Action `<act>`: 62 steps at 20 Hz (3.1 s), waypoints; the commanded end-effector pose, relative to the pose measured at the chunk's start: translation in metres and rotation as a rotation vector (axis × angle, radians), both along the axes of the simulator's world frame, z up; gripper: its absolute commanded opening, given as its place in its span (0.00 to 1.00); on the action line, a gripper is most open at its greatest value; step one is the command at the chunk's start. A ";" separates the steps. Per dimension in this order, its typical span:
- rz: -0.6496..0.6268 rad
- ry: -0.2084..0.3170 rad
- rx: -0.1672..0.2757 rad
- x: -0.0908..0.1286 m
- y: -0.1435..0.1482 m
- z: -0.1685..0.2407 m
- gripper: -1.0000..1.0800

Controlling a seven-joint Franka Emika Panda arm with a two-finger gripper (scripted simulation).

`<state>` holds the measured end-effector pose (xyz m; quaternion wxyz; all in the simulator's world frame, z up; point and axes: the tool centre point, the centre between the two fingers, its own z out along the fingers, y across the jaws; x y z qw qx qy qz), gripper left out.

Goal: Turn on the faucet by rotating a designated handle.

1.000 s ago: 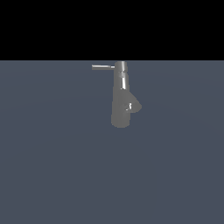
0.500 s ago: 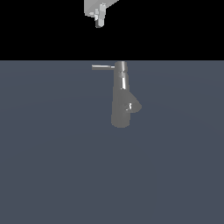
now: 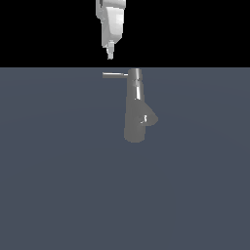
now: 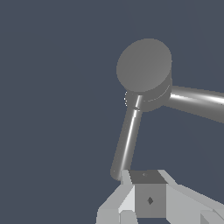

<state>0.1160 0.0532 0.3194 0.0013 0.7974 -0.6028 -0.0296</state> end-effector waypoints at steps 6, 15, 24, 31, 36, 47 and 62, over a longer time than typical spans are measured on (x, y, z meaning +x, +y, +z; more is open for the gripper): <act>-0.150 0.010 -0.041 0.029 0.009 -0.051 0.00; -0.231 0.013 -0.066 0.043 0.015 -0.082 0.00; -0.235 0.014 -0.068 0.040 0.015 -0.083 0.00; -0.235 0.014 -0.068 0.026 0.015 -0.076 0.00; -0.235 0.014 -0.068 0.015 0.015 -0.071 0.00; -0.236 0.013 -0.068 -0.010 0.014 -0.058 0.00; -0.241 0.002 -0.067 -0.036 0.000 -0.040 0.00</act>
